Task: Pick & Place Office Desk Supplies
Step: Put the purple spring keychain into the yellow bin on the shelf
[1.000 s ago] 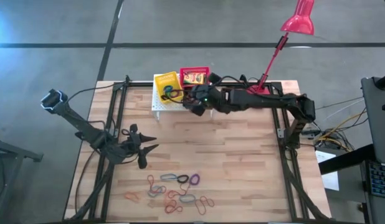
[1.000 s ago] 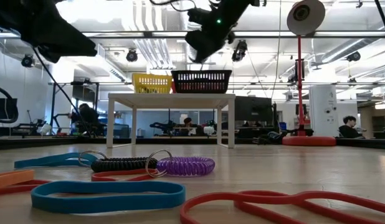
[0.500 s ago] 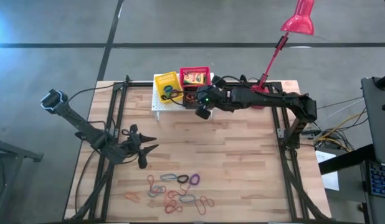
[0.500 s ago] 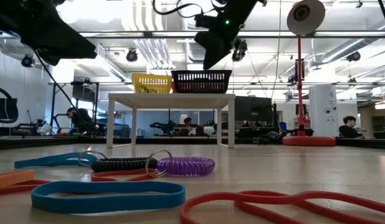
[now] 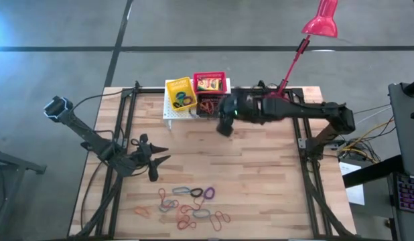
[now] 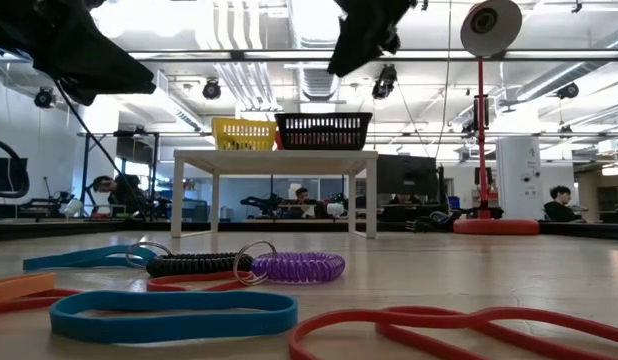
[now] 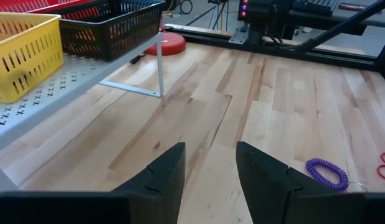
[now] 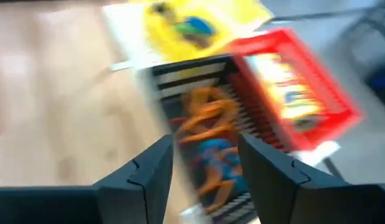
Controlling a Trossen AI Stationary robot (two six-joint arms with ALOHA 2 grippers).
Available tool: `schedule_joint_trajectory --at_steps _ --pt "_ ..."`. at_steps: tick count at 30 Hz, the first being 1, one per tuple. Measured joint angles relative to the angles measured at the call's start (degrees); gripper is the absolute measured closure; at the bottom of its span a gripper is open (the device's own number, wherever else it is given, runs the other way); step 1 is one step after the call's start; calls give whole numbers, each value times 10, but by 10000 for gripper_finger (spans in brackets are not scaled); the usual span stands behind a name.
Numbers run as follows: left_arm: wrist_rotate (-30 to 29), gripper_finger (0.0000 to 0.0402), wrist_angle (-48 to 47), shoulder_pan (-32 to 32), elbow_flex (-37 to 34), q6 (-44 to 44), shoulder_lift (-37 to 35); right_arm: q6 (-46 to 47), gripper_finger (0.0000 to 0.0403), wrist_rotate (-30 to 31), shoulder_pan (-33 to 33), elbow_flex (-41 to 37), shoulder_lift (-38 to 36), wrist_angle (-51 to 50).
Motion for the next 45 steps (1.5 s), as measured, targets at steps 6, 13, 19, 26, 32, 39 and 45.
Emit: schedule_joint_trajectory --at_steps 6,13,19,26,32,39,45 --pt "0 254 0 0 0 0 0 22 223 -2 108 -87 -16 65" --pt "-1 254 1 1 0 0 0 73 223 -7 227 -239 -9 253" --pt "-9 254 2 2 0 0 0 136 223 -8 286 -360 -8 444" --pt "-13 254 11 5 0 0 0 151 225 -138 296 -418 69 596" --pt "-13 254 15 9 0 0 1 4 227 -212 296 -370 166 612" --pt "-13 254 20 13 0 1 2 -169 241 -242 280 -279 217 520" --pt "-13 254 26 18 0 3 6 -213 255 -343 243 -215 247 416"
